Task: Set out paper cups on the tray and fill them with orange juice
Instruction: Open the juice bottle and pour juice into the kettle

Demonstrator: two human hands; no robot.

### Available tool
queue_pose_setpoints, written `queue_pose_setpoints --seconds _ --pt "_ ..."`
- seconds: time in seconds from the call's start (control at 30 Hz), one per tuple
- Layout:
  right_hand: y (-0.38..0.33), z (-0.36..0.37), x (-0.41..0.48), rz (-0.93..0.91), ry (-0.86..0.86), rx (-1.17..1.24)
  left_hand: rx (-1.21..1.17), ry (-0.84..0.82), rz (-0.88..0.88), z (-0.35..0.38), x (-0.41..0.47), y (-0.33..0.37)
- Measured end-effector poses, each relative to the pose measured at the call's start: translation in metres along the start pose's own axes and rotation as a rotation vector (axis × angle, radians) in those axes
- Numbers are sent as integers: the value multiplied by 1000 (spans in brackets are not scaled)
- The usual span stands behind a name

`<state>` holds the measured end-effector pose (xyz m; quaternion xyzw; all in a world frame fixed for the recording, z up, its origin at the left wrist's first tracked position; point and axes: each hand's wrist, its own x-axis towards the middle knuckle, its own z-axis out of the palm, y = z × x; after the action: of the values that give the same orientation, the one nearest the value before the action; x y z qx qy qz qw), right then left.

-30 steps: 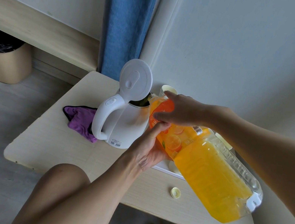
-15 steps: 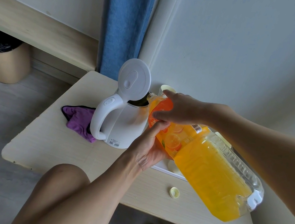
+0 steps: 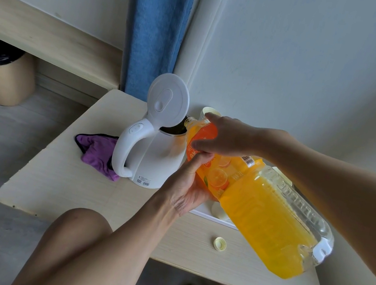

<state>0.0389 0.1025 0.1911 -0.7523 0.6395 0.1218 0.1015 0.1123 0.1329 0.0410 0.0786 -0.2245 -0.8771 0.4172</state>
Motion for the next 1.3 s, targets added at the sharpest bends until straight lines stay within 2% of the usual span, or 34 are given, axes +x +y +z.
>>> queue_pose_setpoints --seconds 1.3 --pt "-4 -3 3 18 -15 -23 -30 -16 34 2 1 0"
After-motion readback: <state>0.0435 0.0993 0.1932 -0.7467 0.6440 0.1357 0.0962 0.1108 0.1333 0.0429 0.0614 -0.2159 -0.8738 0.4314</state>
